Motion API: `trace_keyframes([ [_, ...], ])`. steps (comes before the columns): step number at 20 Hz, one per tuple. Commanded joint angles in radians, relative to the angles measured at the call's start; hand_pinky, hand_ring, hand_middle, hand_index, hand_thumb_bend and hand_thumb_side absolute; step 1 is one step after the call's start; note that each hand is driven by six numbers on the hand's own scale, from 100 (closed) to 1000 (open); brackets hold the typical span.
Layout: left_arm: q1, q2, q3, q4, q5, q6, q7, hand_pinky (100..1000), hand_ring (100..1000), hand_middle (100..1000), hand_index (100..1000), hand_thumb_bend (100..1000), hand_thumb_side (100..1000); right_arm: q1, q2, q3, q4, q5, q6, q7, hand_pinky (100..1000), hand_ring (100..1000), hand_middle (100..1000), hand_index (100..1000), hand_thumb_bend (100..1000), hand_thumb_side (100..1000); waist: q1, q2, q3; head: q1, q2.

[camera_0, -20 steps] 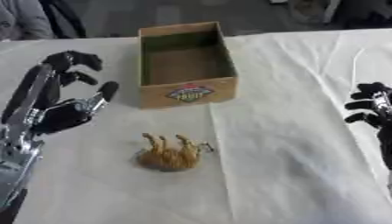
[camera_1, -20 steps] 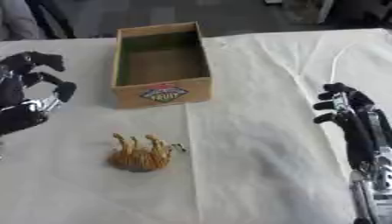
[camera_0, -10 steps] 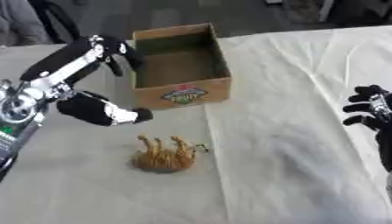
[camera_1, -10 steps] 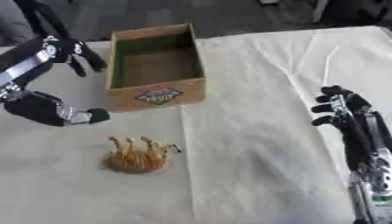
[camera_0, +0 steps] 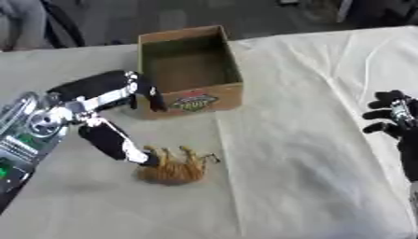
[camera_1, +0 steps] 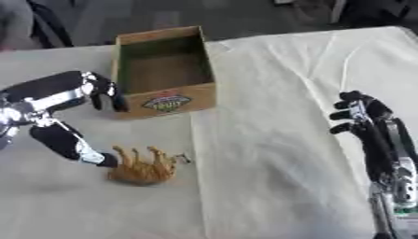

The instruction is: Pick up objects on the table and place them in the box.

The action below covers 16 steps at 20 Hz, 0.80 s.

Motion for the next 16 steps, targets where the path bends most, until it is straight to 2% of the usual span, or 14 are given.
trace_keyframes([
  [1,-0.026,-0.005,-0.016,0.041,-0.034,-0.005,-0.019,602,757,575,706,739,250,-0.006,-0.023,0.001,-0.009,0.005,-0.004,0.004,476,603,597,728,100,684,-0.004,-0.015,-0.001,-0.003,-0.007],
  [16,-0.036,-0.092,-0.065,0.194,-0.105,-0.044,0.022,599,754,576,716,710,210,-0.006,-0.020,0.002,-0.008,0.004,-0.005,0.008,476,603,597,728,100,683,-0.010,-0.013,-0.001,-0.007,-0.008],
])
